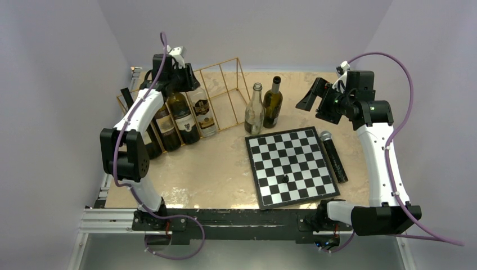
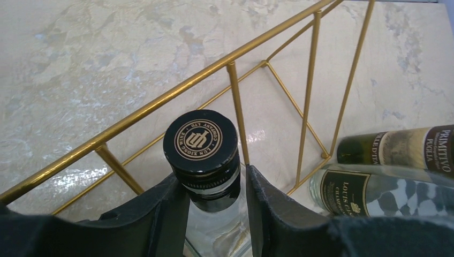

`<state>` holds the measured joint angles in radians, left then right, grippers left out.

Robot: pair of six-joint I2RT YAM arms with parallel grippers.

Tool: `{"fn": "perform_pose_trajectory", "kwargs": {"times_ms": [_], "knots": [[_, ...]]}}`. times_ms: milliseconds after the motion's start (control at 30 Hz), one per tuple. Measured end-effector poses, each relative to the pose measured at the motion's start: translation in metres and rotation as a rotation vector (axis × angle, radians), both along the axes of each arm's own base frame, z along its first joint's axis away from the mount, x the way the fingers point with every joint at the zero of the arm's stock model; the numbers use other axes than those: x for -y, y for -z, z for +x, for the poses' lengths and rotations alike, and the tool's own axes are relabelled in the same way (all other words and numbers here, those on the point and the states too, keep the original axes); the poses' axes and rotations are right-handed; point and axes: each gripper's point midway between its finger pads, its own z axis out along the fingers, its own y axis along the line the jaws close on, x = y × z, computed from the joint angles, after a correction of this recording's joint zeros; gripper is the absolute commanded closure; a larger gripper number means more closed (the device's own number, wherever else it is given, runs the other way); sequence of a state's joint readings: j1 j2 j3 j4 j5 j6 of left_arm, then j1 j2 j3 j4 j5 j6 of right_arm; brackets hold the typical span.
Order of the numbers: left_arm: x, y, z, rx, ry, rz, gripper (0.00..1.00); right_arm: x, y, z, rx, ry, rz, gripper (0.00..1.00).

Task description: Put the wine bottle on the wine rack

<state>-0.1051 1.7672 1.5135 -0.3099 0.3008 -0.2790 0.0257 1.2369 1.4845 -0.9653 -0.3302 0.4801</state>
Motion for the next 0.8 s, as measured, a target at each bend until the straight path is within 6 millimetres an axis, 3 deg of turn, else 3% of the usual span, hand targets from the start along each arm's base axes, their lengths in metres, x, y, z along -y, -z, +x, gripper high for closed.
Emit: {"fn": "perform_pose_trajectory", "kwargs": {"times_ms": [267,467,600,800], "knots": [[-0.007,0.014,0.006,-0.038,-0.044,0.023,0.47,0.0,0.0,0.0,0.0,0.001,0.001,0.05],[-0.006,0.018,0.007,-0.068,-0.041,0.027,0.3,0.001,0.0,0.0,0.0,0.004,-0.002,0.04],[-0.001,0.013,0.005,-0.068,-0.027,0.024,0.17,0.001,0.0,0.001,0.0,0.007,-0.005,0.03],[-0.003,0.0,-0.008,-0.067,-0.012,0.035,0.09,0.006,0.001,0.002,0.002,0.027,-0.022,0.01]]}}
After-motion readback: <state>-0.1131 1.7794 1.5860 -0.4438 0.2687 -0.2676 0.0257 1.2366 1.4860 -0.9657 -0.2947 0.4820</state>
